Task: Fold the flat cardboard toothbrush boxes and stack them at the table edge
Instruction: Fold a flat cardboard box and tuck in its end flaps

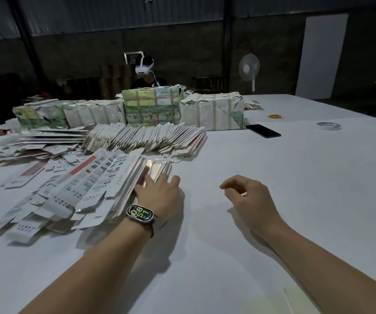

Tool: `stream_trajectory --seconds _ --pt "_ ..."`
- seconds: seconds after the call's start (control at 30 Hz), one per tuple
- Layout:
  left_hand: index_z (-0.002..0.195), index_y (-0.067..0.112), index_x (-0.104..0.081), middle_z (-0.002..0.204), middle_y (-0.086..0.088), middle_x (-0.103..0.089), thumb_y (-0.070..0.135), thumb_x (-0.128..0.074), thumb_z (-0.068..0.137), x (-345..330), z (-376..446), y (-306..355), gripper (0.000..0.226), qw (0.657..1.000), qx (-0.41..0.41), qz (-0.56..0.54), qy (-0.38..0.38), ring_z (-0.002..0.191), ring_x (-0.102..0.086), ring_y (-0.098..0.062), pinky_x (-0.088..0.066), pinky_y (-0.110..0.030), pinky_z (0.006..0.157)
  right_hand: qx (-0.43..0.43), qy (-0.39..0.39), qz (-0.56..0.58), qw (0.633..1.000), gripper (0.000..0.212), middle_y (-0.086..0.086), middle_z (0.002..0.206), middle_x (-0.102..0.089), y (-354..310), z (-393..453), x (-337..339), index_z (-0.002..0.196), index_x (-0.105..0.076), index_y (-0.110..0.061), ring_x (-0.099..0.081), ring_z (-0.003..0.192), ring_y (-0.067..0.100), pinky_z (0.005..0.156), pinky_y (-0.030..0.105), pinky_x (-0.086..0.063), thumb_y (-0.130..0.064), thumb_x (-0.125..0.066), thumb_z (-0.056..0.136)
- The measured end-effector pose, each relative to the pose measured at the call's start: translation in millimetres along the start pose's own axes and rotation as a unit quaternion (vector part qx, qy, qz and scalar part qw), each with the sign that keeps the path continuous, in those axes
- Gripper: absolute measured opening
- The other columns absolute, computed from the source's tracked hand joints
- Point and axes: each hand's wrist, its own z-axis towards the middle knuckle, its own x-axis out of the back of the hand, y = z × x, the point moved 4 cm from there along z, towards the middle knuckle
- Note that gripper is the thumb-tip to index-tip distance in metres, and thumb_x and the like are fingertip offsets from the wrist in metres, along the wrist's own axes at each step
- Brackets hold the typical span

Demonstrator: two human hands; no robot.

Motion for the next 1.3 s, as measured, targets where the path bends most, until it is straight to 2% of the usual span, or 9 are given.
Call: stream_trajectory --seconds 0.1,0.3,0.57,0.77,0.9,0.97,1.03,1.13,1.3 --pt "0.135 0.022 -0.041 0.141 -0.007 -0.039 0.017 -0.036 0.097 -3.3 3.4 -6.4 0.039 0.999 0.003 -0.037 0.005 0.133 -0.033 -0.042 -0.039 -0.055 0.098 -0.003 0.000 0.003 1.000 0.033 0.011 0.076 -0.067 -0.5 -1.0 0.6 0.074 -0.070 -0.027 -0.051 0.054 -0.002 0.046 0.004 -0.039 0.000 -0.058 0.088" --pt "0.129 0.015 -0.042 0.133 -0.017 -0.045 0.024 -0.043 0.099 0.6 11.2 -20.8 0.031 0.998 0.012 -0.046 0.046 0.110 -0.057 -0.045 -0.048 -0.046 0.086 -0.007 -0.008 -0.002 1.000 0.031 0.015 0.079 -0.067 -1.5 -2.2 1.2 0.075 -0.070 -0.025 -0.049 0.053 -0.001 0.047 0.005 -0.039 0.000 -0.058 0.089" --pt "0.141 0.027 -0.046 0.146 0.000 -0.043 0.019 -0.042 0.097 0.5 5.2 7.3 0.045 0.990 -0.087 -0.096 0.053 0.126 -0.045 -0.032 -0.045 -0.054 0.100 -0.008 -0.010 -0.003 1.000 0.030 0.009 0.074 -0.066 0.1 -1.1 0.5 0.076 -0.071 -0.025 -0.047 0.050 -0.002 0.047 0.005 -0.039 -0.001 -0.058 0.089" --pt "0.139 0.021 -0.045 0.124 -0.010 -0.060 -0.004 -0.052 0.089 18.0 -0.5 14.1 0.057 0.972 -0.120 -0.119 0.166 0.096 -0.061 -0.034 -0.053 -0.045 0.073 0.002 0.004 -0.005 1.000 0.030 -0.005 0.068 -0.065 7.9 3.4 0.2 0.079 -0.070 -0.031 -0.051 0.056 -0.001 0.054 0.007 -0.040 -0.004 -0.059 0.089" --pt "0.141 0.015 -0.049 0.115 -0.015 -0.069 -0.017 -0.049 0.079 42.7 -15.2 27.1 0.070 0.913 -0.159 -0.223 0.303 0.072 -0.057 -0.031 -0.040 -0.034 0.053 -0.022 0.013 0.033 0.999 0.023 -0.014 0.072 -0.061 16.7 9.6 -0.4 0.097 -0.067 -0.036 -0.057 0.070 0.007 0.072 0.036 -0.054 -0.015 -0.061 0.092" --pt "0.144 0.015 -0.045 0.114 -0.012 -0.070 -0.015 -0.053 0.083 44.2 -21.6 35.9 0.068 0.866 -0.180 -0.344 0.314 0.073 -0.058 -0.021 -0.044 -0.016 0.049 -0.032 0.021 0.073 0.997 0.019 -0.008 0.084 -0.061 16.2 10.9 -0.3 0.104 -0.060 -0.042 -0.059 0.075 0.012 0.072 0.038 -0.050 -0.025 -0.061 0.096" --pt "0.145 0.020 -0.039 0.114 -0.002 -0.067 -0.011 -0.055 0.090 36.4 -22.8 43.9 0.065 0.798 -0.171 -0.534 0.220 0.080 -0.069 -0.011 -0.053 -0.011 0.057 -0.040 0.033 0.105 0.993 0.019 -0.004 0.095 -0.064 14.3 11.7 1.5 0.114 -0.055 -0.043 -0.062 0.079 0.012 0.073 0.035 -0.048 -0.040 -0.058 0.095" --pt "0.142 0.023 -0.039 0.108 -0.008 -0.064 -0.011 -0.054 0.091 14.7 -23.4 58.7 0.064 0.676 -0.125 -0.725 0.030 0.090 -0.074 -0.014 -0.060 -0.028 0.067 -0.051 0.060 0.161 0.984 0.014 -0.003 0.105 -0.072 11.4 11.3 6.0 0.110 -0.058 -0.039 -0.071 0.092 0.016 0.078 0.041 -0.060 -0.042 -0.054 0.097" --pt "0.128 0.027 -0.054 0.112 0.002 -0.076 0.023 -0.056 0.089 0.3 -27.2 73.2 0.039 0.629 -0.144 -0.763 -0.040 0.100 -0.073 -0.016 -0.059 -0.027 0.076 -0.047 0.040 0.150 0.987 0.017 -0.003 0.100 -0.076 6.6 8.4 5.5 0.106 -0.066 -0.031 -0.074 0.091 0.019 0.086 0.049 -0.059 -0.024 -0.051 0.103"
